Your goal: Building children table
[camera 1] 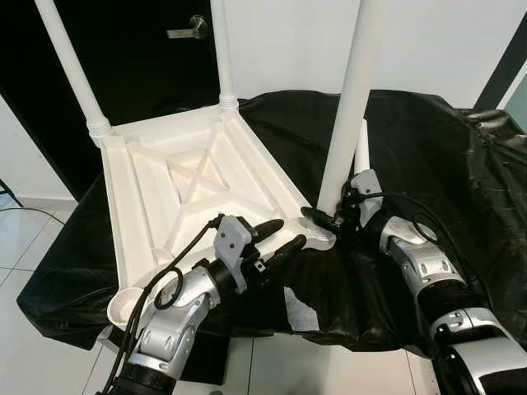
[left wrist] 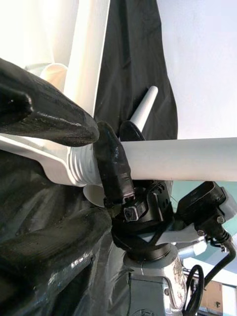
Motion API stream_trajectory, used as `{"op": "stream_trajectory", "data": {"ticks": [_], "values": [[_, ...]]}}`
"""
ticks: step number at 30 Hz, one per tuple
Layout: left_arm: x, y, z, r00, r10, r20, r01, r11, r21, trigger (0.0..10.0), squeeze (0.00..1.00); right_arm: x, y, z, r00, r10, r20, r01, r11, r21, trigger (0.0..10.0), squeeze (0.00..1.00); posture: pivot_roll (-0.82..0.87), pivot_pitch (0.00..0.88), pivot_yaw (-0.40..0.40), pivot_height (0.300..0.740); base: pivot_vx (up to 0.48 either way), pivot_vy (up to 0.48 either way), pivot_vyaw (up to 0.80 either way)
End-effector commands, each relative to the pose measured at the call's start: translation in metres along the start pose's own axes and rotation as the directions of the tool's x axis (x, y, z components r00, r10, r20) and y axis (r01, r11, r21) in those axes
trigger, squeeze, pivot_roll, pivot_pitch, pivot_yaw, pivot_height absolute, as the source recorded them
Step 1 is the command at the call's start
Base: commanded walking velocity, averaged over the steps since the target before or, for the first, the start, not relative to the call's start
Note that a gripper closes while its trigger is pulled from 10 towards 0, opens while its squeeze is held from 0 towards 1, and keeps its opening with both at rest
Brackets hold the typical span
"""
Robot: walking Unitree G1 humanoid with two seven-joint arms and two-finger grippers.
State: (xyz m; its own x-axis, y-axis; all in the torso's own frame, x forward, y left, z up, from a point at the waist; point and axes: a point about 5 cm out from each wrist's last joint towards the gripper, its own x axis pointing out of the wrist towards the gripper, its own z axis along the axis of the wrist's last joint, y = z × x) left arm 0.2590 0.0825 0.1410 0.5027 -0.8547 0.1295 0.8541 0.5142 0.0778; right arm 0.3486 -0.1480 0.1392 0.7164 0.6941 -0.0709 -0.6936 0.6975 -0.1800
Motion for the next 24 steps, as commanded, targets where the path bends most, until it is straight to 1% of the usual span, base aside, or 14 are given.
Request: {"op": "stream_trajectory", "data": {"ticks": [1,3,6,9,11,12,15,18,19,20,21,22,23,24], "values": [[-0.003,-0.001,-0.001,1.000,-0.014,-0.004,0.014,1.000,0.009,10.0,0.00,0.000,0.003,-0.009,0.999,-0.022,-0.036,0.023,0.999,0.030,10.0,0.00,0.02,0.000,-0.015,0.740,0.000,0.000,0.00],[-0.004,0.000,-0.002,1.000,-0.014,-0.023,0.015,1.000,0.027,10.0,0.00,0.002,0.005,-0.009,0.995,-0.091,-0.032,0.092,0.996,0.022,10.0,0.00,0.02,0.000,-0.012,0.740,0.000,0.000,0.00],[-0.007,0.000,-0.003,0.999,-0.013,-0.029,0.014,1.000,0.023,10.0,0.00,0.004,0.013,-0.010,0.983,-0.184,-0.030,0.185,0.982,0.049,10.0,0.00,0.01,0.000,-0.005,0.740,0.000,0.000,0.00],[-0.008,0.000,-0.003,0.999,-0.014,-0.030,0.015,1.000,0.022,10.0,0.00,0.004,0.015,-0.010,0.977,-0.211,-0.026,0.212,0.975,0.060,10.0,0.00,0.01,0.000,-0.004,0.740,0.000,0.000,0.00],[-0.009,0.000,-0.003,0.999,-0.017,-0.036,0.017,1.000,0.022,10.0,0.00,0.005,0.022,-0.014,0.940,-0.339,-0.049,0.342,0.934,0.104,10.0,0.00,0.01,0.000,0.000,0.740,0.000,0.000,0.00],[-0.009,0.000,-0.003,0.999,-0.017,-0.036,0.017,1.000,0.022,10.0,0.00,0.005,0.022,-0.014,0.940,-0.339,-0.049,0.342,0.934,0.104,10.0,0.00,0.01,0.000,0.000,0.740,0.000,0.000,0.00],[-0.010,-0.001,-0.003,0.999,-0.021,-0.040,0.022,1.000,0.020,10.0,0.00,0.006,0.033,-0.016,0.854,-0.514,-0.080,0.520,0.847,0.113,10.0,0.00,0.01,0.000,-0.003,0.740,0.000,0.000,0.00],[-0.010,-0.001,-0.003,0.999,-0.022,-0.041,0.023,1.000,0.020,10.0,0.00,0.006,0.041,-0.017,0.768,-0.632,-0.101,0.640,0.756,0.136,10.0,0.00,0.01,0.000,-0.007,0.740,0.000,0.000,0.00],[-0.010,-0.001,-0.003,0.999,-0.022,-0.041,0.023,1.000,0.020,10.0,0.00,0.006,0.041,-0.017,0.768,-0.632,-0.101,0.640,0.756,0.136,10.0,0.00,0.01,0.000,-0.007,0.740,0.000,0.000,0.00],[-0.010,-0.001,-0.003,0.999,-0.022,-0.041,0.023,1.000,0.021,10.0,0.00,0.006,0.043,-0.017,0.751,-0.652,-0.105,0.660,0.738,0.137,10.0,0.00,0.01,0.000,-0.007,0.740,0.000,0.000,0.00],[-0.010,-0.001,-0.003,0.999,-0.022,-0.041,0.023,1.000,0.021,10.0,0.00,0.006,0.043,-0.017,0.751,-0.652,-0.105,0.660,0.738,0.137,10.0,0.00,0.01,0.000,-0.007,0.740,0.000,0.000,0.00],[-0.009,0.000,-0.003,0.999,-0.019,-0.038,0.020,1.000,0.021,10.0,0.00,0.014,0.054,-0.012,0.750,-0.654,-0.103,0.661,0.733,0.157,10.0,0.00,0.01,0.000,-0.002,0.740,0.000,0.000,0.00],[-0.009,0.000,-0.003,0.999,-0.019,-0.038,0.020,1.000,0.021,10.0,0.00,0.014,0.054,-0.012,0.750,-0.654,-0.103,0.661,0.733,0.157,10.0,0.00,0.01,0.000,-0.002,0.740,0.000,0.000,0.00],[-0.009,0.000,-0.003,0.999,-0.019,-0.036,0.020,1.000,0.020,10.0,0.00,0.017,0.059,-0.010,0.763,-0.640,-0.094,0.645,0.745,0.170,10.0,0.00,0.01,0.000,-0.003,0.740,0.000,0.000,0.00]]}}
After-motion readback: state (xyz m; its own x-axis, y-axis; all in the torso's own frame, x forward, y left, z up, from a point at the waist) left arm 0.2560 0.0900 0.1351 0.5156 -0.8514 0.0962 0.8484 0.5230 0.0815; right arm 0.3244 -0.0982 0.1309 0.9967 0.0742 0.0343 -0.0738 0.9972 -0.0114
